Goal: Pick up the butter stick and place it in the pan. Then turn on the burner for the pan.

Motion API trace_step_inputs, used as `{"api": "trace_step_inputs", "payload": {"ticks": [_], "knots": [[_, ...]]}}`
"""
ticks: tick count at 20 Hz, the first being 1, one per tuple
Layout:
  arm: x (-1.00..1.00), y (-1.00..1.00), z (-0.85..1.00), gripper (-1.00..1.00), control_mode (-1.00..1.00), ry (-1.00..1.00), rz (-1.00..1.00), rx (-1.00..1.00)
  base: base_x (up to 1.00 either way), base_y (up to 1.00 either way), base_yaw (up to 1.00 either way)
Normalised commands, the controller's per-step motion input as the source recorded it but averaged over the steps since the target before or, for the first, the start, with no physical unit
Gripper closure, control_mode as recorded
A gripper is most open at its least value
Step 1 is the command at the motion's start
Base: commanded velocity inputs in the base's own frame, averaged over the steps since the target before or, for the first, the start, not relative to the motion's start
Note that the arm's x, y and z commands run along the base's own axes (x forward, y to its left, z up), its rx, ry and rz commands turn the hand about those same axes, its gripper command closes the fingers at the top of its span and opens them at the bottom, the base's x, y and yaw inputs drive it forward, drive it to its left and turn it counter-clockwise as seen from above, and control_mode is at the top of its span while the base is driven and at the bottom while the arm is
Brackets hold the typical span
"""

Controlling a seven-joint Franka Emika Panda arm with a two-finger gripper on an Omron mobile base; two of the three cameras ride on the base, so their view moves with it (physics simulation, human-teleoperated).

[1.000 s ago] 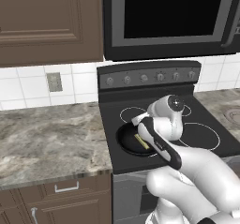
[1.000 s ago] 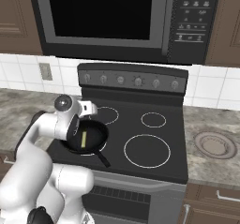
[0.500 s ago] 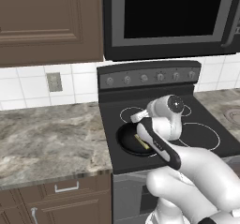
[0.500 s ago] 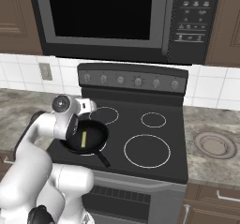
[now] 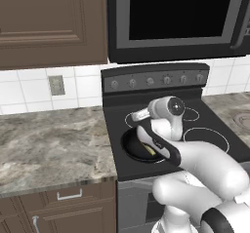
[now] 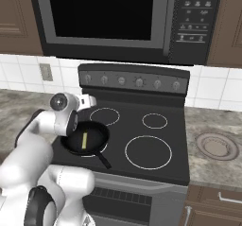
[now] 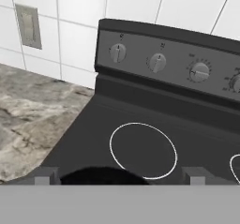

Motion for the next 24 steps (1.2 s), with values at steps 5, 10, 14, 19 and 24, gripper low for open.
{"api": "trace_step_inputs", "payload": {"ticks": [5, 10, 14, 19, 24], "knots": [[0.32, 0.05, 0.12, -1.0, -1.0, -0.05, -0.04, 0.0, 0.0, 0.0, 0.0], [0.33, 0.0, 0.08, -1.0, -1.0, -0.05, -0.04, 0.01, 0.0, 0.0, 0.0], [0.3, 0.0, 0.02, -1.0, -1.0, -0.05, -0.01, 0.02, 0.0, 0.0, 0.0], [0.28, 0.0, 0.0, -1.0, -1.0, -0.05, 0.0, 0.0, 0.0, 0.0, 0.0], [0.29, 0.0, 0.0, -1.0, -1.0, -0.06, 0.0, 0.02, 0.0, 0.0, 0.0]]}}
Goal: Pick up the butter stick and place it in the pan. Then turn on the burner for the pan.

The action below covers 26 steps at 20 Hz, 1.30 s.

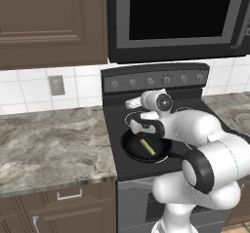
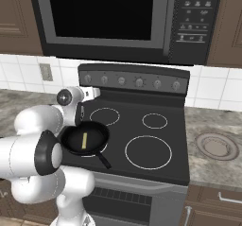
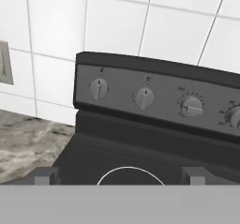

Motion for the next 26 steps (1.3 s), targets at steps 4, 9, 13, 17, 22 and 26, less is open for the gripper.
{"api": "trace_step_inputs", "payload": {"ticks": [4, 9, 13, 17, 22, 26], "knots": [[0.23, 0.0, 0.0, -1.0, -1.0, -0.08, 0.0, 0.0, 0.0, 0.0, 0.0], [0.23, 0.04, 0.0, -1.0, -1.0, -0.09, 0.0, 0.0, 0.0, 0.0, 0.0], [0.05, 0.06, 0.05, -1.0, -1.0, -0.1, 0.0, 0.01, 0.0, 0.0, 0.0], [0.09, 0.19, 0.07, -1.0, -1.0, -0.06, 0.0, 0.01, 0.0, 0.0, 0.0], [0.18, 0.35, 0.06, -1.0, -1.0, -0.03, 0.0, 0.0, 0.0, 0.0, 0.0], [0.22, 0.09, 0.08, -1.0, -1.0, -0.01, 0.0, 0.0, 0.0, 0.0, 0.0]]}}
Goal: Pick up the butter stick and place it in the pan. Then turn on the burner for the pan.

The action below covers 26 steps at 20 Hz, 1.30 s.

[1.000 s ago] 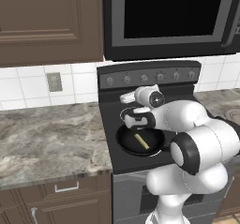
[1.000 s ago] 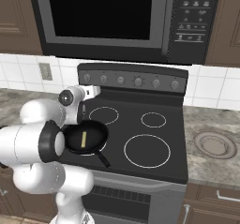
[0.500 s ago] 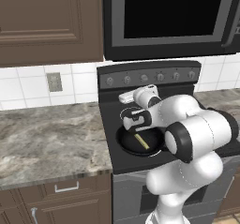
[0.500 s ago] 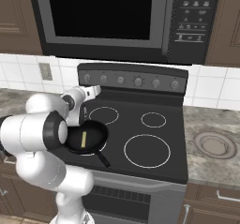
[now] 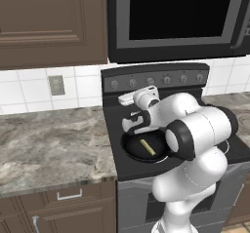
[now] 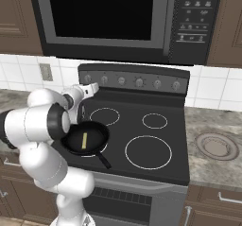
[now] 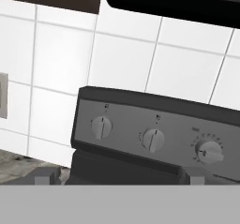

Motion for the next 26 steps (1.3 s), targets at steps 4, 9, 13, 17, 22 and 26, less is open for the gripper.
{"api": "trace_step_inputs", "payload": {"ticks": [4, 9, 13, 17, 22, 26], "knots": [[0.17, 0.0, 0.06, -1.0, -1.0, 0.0, 0.0, 0.0, 0.0, 0.0, 0.0], [0.02, 0.0, 0.01, -1.0, -1.0, -0.02, 0.0, 0.0, 0.0, 0.0, 0.0], [0.03, 0.0, 0.01, -1.0, -1.0, -0.02, 0.0, 0.0, 0.0, 0.0, 0.0], [0.0, 0.0, 0.0, -1.0, -1.0, -0.01, 0.0, 0.0, 0.0, 0.0, 0.0], [0.04, 0.0, 0.0, -1.0, -1.0, 0.0, 0.0, 0.0, 0.0, 0.0, 0.0], [0.11, 0.0, 0.0, -1.0, -1.0, 0.0, 0.0, 0.0, 0.0, 0.0, 0.0]]}}
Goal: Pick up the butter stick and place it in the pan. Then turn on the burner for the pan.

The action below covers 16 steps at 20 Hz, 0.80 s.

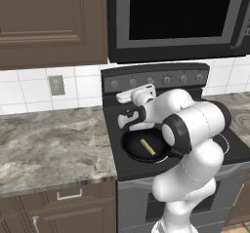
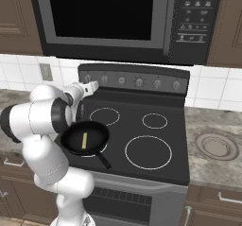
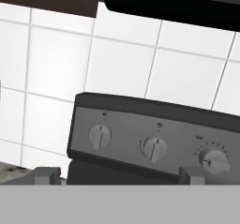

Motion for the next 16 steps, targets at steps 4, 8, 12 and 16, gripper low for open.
{"api": "trace_step_inputs", "payload": {"ticks": [4, 8, 12, 16], "knots": [[0.11, 0.01, 0.0, -1.0, -1.0, 0.0, 0.0, 0.01, 0.0, 0.0, 0.0], [0.07, 0.05, 0.0, -1.0, -1.0, 0.0, 0.0, 0.01, 0.0, 0.0, 0.0], [0.05, 0.04, 0.0, -1.0, -1.0, 0.0, 0.0, 0.01, 0.0, 0.0, 0.0], [0.06, 0.04, 0.0, -1.0, -1.0, 0.0, 0.0, 0.01, 0.0, 0.0, 0.0]]}}
